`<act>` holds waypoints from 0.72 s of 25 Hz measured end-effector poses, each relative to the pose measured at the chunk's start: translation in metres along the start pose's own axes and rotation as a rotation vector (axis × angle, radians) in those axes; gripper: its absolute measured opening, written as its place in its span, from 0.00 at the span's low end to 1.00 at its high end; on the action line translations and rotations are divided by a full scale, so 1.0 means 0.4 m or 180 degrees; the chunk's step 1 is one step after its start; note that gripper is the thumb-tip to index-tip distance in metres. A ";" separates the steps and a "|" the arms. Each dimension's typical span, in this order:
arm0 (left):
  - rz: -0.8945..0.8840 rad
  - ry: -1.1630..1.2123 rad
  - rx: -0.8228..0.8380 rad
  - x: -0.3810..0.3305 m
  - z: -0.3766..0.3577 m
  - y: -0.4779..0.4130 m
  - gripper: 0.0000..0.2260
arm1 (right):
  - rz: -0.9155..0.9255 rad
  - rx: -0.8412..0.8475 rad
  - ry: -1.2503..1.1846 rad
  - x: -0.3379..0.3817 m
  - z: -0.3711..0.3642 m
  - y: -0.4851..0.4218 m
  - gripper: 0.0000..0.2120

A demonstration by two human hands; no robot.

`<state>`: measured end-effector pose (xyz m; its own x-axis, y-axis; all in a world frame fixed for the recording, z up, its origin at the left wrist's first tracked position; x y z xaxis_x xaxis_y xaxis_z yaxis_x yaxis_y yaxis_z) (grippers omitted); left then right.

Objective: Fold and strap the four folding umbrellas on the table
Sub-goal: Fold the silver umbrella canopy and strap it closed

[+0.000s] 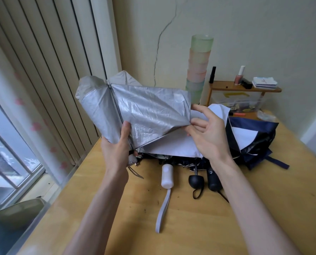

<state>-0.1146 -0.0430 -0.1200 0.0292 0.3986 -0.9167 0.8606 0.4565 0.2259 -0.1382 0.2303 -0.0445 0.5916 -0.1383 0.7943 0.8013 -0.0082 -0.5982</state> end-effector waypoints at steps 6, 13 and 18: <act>-0.0037 0.0075 0.0077 0.005 -0.014 0.012 0.25 | 0.0278 -0.0428 0.0403 0.016 -0.010 0.016 0.28; -0.0148 0.0140 0.0033 -0.004 -0.012 0.016 0.29 | 0.0295 -0.0810 0.0174 -0.002 0.010 0.022 0.11; -0.0201 0.0310 0.0105 -0.017 -0.009 0.022 0.24 | 0.0036 -0.0702 -0.0469 -0.020 -0.007 0.017 0.22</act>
<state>-0.1092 -0.0388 -0.1108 -0.0738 0.4459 -0.8920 0.8755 0.4573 0.1562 -0.1376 0.2286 -0.0552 0.6199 0.0059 0.7847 0.7653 -0.2254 -0.6029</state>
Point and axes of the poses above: each hand's wrist, its own y-axis away from the middle knuckle, its own z-axis out of the back of the hand, x = y × z, the point moved 10 cm from there along -y, towards the middle knuckle, and after that the axes turned 15 degrees about z, right-handed, at the moved point
